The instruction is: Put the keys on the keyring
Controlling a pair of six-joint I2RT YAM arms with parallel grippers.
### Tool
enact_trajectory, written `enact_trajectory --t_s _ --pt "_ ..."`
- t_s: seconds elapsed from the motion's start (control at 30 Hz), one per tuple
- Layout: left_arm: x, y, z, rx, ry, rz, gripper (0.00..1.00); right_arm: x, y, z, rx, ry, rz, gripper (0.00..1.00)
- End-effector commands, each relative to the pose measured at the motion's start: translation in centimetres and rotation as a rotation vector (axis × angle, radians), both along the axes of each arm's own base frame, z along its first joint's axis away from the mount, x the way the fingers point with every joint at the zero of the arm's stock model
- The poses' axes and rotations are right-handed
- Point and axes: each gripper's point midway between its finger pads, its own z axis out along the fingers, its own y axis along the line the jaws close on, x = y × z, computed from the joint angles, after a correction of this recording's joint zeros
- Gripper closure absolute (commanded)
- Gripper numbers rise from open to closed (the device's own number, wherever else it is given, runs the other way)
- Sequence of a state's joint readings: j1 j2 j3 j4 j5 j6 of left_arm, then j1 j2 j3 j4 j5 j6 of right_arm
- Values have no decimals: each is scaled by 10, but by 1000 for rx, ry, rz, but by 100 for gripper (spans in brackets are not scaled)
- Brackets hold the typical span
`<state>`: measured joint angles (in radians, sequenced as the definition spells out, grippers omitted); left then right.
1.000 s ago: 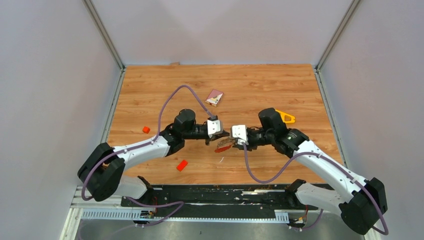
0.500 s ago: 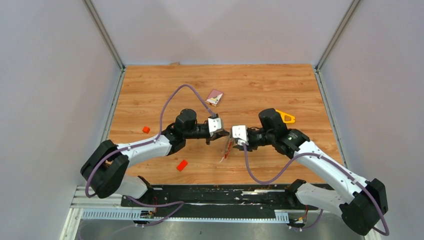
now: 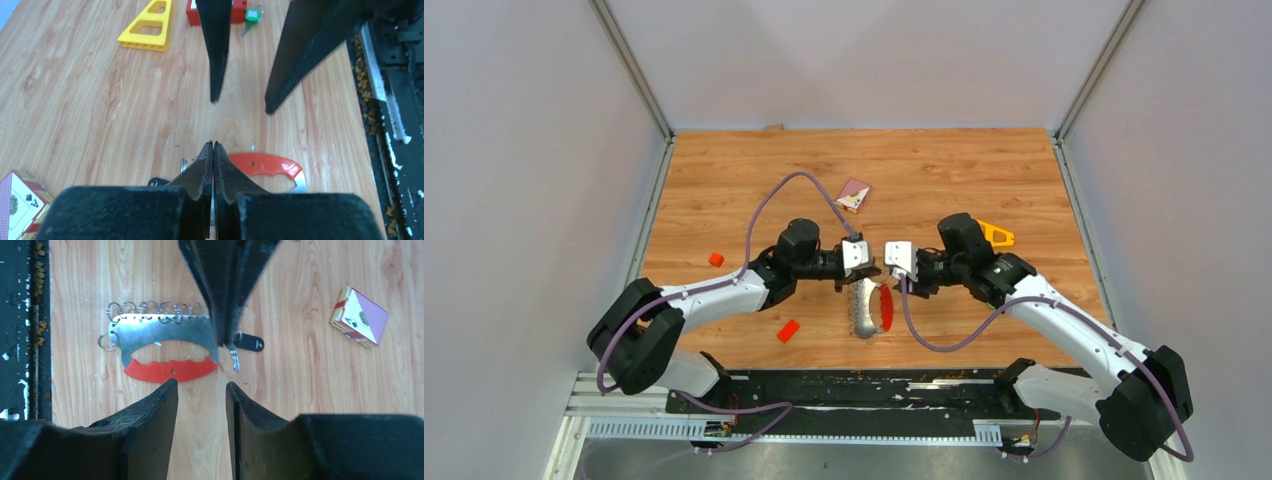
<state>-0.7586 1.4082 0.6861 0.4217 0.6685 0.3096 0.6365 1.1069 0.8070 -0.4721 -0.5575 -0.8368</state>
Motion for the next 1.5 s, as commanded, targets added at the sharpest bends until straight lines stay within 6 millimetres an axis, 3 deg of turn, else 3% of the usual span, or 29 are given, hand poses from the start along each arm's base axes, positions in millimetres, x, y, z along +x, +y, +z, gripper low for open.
enact_trajectory --t_s 0.0,0.1,0.23,0.53,0.83,1.13,1.47 --pt "11 12 -19 123 -83 -2 89 12 -9 22 51 -45 -58 58" --pt "19 25 -41 256 -100 2 73 10 -18 27 58 -48 -76 58" --pt "31 43 -55 378 -117 -5 65 7 -25 33 68 -69 -88 59" --pt "28 60 -85 584 -105 -215 66 4 -27 23 49 -41 -82 59" --pt "34 61 -103 668 -284 -456 68 2 -25 17 40 -13 -69 60" --pt "52 60 -120 726 -383 -507 65 0 -26 12 32 -2 -64 60" --pt "52 48 -121 701 -438 -523 65 0 -25 9 27 12 -63 60"
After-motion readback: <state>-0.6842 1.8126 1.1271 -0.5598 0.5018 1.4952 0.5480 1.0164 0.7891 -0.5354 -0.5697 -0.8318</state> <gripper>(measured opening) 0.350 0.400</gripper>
